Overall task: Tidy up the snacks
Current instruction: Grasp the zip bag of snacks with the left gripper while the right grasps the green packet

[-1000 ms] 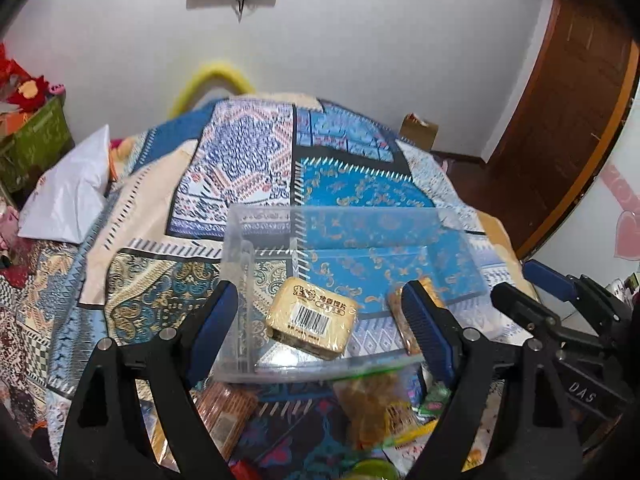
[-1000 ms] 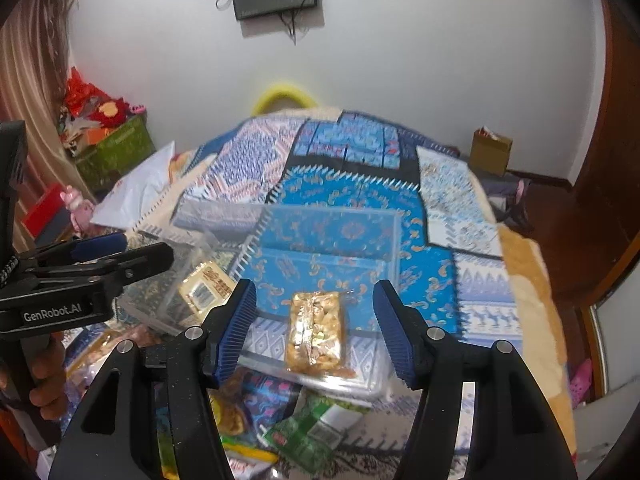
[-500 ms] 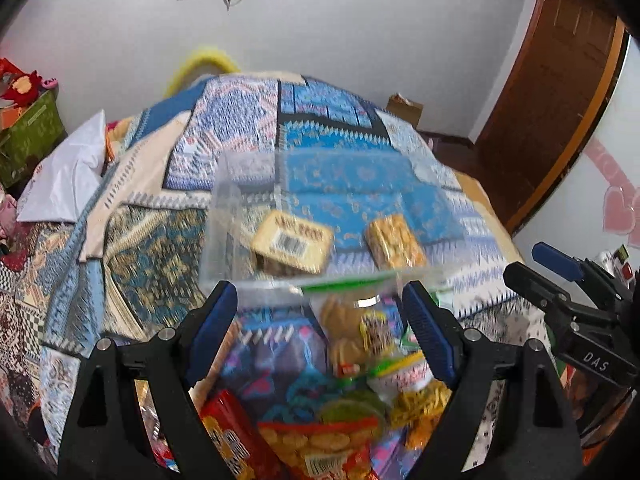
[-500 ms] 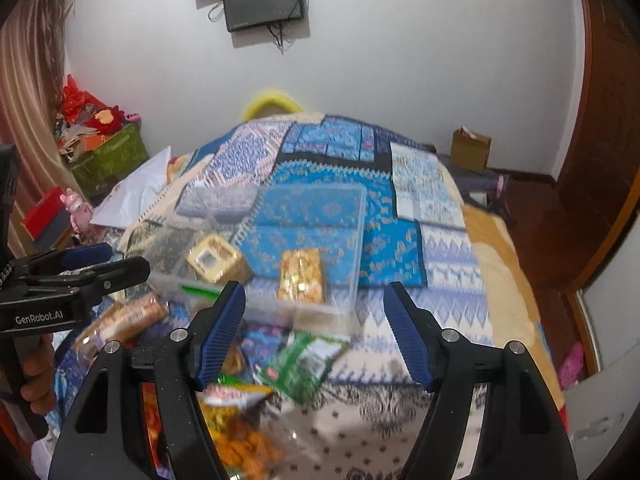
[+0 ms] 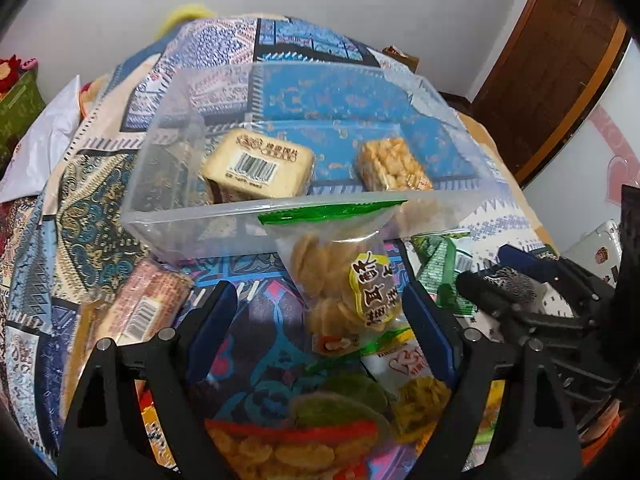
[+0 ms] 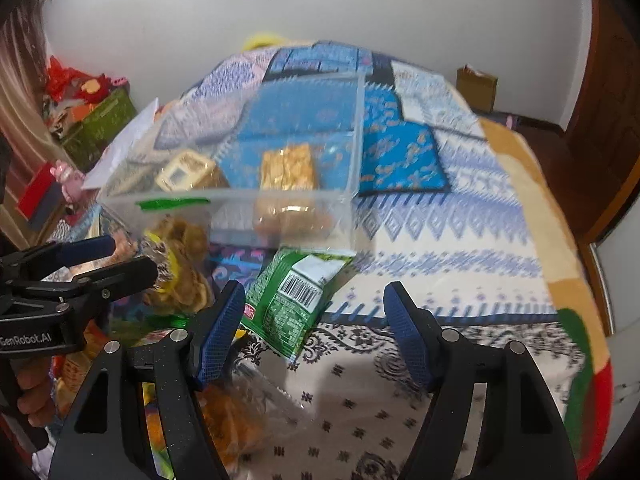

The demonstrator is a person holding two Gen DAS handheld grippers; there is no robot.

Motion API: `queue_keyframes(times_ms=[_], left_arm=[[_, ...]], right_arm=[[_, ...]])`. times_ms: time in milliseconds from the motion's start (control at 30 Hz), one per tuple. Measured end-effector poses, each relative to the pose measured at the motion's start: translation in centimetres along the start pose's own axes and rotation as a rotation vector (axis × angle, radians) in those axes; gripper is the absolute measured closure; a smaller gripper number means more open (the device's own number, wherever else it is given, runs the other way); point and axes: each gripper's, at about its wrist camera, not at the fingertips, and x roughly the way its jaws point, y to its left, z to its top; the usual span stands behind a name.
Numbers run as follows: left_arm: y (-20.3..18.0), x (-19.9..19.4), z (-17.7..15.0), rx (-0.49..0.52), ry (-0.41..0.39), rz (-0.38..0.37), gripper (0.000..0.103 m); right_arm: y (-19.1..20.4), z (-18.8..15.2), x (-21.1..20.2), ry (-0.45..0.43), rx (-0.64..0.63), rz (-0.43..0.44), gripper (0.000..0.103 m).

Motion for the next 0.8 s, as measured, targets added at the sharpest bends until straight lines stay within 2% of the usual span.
queue_keyframes(times_ms=[233,267,300,333,367,433,533,633,800], left_arm=[[-0.1,1.7,0.4,-0.001,0.032,-0.056,0.018],[-0.2,1.9,0.5,-0.001,0.035,-0.058,0.020],[-0.3,2.0,0.5,-0.001,0.041,-0.060,0.022],[-0.3,2.2,0.6,-0.003,0.048,-0.062,0.030],[-0.3,2.5,0.6,-0.005,0.060,-0.069,0.037],[-0.1,3.1,0.5,-0.024,0.086,-0.098,0.046],[0.2,3.1,0.3,-0.048,0.084,-0.117,0.053],[-0.2,2.4,-0.3,-0.038,0.059,-0.087,0.055],[-0.4,0.9,-1.2,-0.017,0.019,-0.065,0.056]], right_arm=[[0.0,-0.3,2.1,0.044,0.020,0.042,0.035],[0.1,-0.3,2.0,0.041,0.022,0.040,0.038],[0.0,-0.3,2.0,0.040,0.023,0.042,0.045],[0.1,-0.3,1.9,0.039,0.025,0.050,0.053],[0.1,-0.3,1.8,0.040,0.026,0.060,0.057],[0.1,-0.4,1.7,0.033,0.023,0.061,0.062],[0.1,-0.4,1.4,0.027,0.024,0.069,0.070],[0.2,-0.6,0.9,0.017,0.018,0.065,0.075],[0.3,-1.0,-0.3,-0.004,0.007,0.058,0.079]])
